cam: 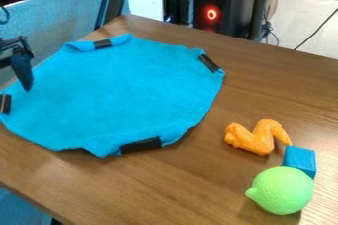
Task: Fold the cloth from the bottom left to the top right
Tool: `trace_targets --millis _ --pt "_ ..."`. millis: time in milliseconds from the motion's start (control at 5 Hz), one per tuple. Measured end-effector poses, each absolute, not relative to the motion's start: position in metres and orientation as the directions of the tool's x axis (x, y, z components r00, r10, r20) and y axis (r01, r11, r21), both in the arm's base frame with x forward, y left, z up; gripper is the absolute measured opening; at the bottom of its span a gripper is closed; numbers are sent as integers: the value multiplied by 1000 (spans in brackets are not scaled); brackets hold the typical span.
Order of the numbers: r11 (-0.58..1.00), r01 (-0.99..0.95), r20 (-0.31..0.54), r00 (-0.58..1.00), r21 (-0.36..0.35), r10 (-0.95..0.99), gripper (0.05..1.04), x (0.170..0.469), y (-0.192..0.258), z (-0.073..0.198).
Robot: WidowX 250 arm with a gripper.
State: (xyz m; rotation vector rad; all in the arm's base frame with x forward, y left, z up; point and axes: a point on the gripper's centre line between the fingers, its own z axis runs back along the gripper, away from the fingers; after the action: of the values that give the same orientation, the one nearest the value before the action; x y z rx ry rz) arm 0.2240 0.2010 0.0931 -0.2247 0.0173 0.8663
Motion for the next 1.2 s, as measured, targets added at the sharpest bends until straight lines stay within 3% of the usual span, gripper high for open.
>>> trace_targets --millis 400,1000,1200 --pt "631 -772 -59 635 -76 770 1001 228 206 90" --pt "646 -762 -59 644 43 763 1001 217 205 76" --pt "655 -750 -36 655 90 755 941 210 207 71"
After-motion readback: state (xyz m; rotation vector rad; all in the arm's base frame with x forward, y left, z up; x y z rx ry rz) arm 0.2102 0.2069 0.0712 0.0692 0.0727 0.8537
